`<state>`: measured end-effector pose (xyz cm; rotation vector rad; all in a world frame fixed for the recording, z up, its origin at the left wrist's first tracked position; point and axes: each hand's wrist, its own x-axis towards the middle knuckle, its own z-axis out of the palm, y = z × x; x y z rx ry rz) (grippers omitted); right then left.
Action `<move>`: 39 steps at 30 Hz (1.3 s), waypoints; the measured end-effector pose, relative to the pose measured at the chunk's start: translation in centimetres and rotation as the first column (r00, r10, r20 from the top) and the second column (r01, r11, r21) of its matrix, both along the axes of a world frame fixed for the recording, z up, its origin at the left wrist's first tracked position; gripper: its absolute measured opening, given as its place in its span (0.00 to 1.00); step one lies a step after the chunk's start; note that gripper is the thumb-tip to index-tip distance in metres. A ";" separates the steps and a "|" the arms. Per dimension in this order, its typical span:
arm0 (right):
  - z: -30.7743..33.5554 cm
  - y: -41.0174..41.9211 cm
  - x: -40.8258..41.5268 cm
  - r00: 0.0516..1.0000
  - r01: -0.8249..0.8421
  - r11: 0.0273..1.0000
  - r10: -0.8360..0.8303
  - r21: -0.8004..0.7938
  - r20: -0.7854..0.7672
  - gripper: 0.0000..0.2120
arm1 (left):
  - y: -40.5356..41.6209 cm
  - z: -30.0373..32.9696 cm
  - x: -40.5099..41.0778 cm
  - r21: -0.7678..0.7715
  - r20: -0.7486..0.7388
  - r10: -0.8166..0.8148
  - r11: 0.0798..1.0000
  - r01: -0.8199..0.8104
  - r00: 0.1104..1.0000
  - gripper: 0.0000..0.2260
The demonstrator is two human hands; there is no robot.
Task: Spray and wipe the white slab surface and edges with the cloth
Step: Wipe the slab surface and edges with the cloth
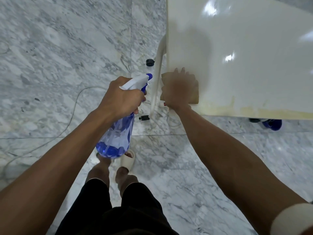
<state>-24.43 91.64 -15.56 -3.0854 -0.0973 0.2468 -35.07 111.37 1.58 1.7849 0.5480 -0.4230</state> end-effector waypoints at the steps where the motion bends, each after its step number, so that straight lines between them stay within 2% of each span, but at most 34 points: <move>1: 0.0 -0.2 -0.8 1.000 0.000 1.000 0.000 0.002 -0.008 0.38 | -0.3 0.1 -0.8 -0.002 -0.004 -0.001 1.000 0.001 1.000 0.10; 7: 0.2 -0.5 -4.3 1.000 0.007 1.000 -0.008 -0.019 -0.029 0.39 | -0.3 0.1 -4.2 -0.038 -0.027 -0.009 0.999 0.008 1.000 0.08; 13: 0.1 -0.5 -7.2 1.000 -0.005 0.999 0.004 -0.035 -0.030 0.39 | 0.9 0.5 -6.4 0.008 -0.001 -0.043 0.999 0.043 0.999 0.07; 17: 0.0 0.0 -8.3 0.999 -0.019 0.997 0.016 -0.075 -0.044 0.41 | 1.8 0.7 -7.7 0.026 0.011 -0.063 0.998 0.063 0.998 0.11; 20: 0.3 0.2 -9.7 0.999 -0.026 0.997 0.022 -0.079 -0.050 0.41 | 2.2 0.8 -8.4 0.044 0.017 -0.079 0.996 0.078 0.997 0.09; 24: 0.1 -0.2 -14.0 0.995 -0.071 0.997 0.072 0.018 -0.062 0.36 | 2.2 1.0 -9.3 0.055 0.020 -0.119 0.992 0.117 0.993 0.07; 26: -0.8 -1.0 -16.2 0.994 0.053 0.976 -0.031 0.210 -0.106 0.34 | 2.0 1.4 -9.8 0.044 0.019 -0.141 0.989 0.140 0.990 0.04; 27: -0.6 -1.3 -17.3 0.976 0.177 0.916 -0.116 0.361 -0.184 0.33 | 1.9 1.7 -10.0 0.045 0.019 -0.154 0.987 0.153 0.988 0.04; 28: -0.3 -1.5 -18.2 0.939 0.321 0.804 -0.202 0.501 -0.277 0.30 | 1.8 2.0 -10.2 0.046 0.017 -0.167 0.985 0.167 0.986 0.05; 30: 2.0 -1.7 -20.2 0.844 0.532 0.611 -0.321 0.587 -0.430 0.20 | 1.6 2.7 -10.8 0.046 0.018 -0.190 0.981 0.189 0.982 0.06; 31: 2.9 -2.0 -21.0 0.812 0.583 0.543 -0.376 0.604 -0.446 0.17 | 1.5 3.2 -11.1 0.045 0.022 -0.203 0.978 0.202 0.979 0.06; 33: 4.6 -2.5 -22.6 0.744 0.660 0.402 -0.466 0.635 -0.479 0.21 | 1.3 4.5 -11.6 0.040 0.030 -0.242 0.970 0.241 0.970 0.07; 35: 6.5 -3.0 -23.5 0.672 0.718 0.231 -0.479 0.657 -0.565 0.23 | 0.7 5.9 -12.1 0.030 0.036 -0.272 0.962 0.271 0.962 0.10; 37: 9.1 -3.7 -23.9 0.587 0.744 -0.082 -0.395 0.664 -0.707 0.21 | 0.0 7.3 -12.4 0.017 0.042 -0.282 0.959 0.282 0.958 0.13; 39: 11.7 -4.9 -23.8 0.584 0.682 -0.327 -0.296 0.654 -0.756 0.17 | -0.8 8.3 -12.6 0.009 0.059 -0.301 0.954 0.301 0.952 0.14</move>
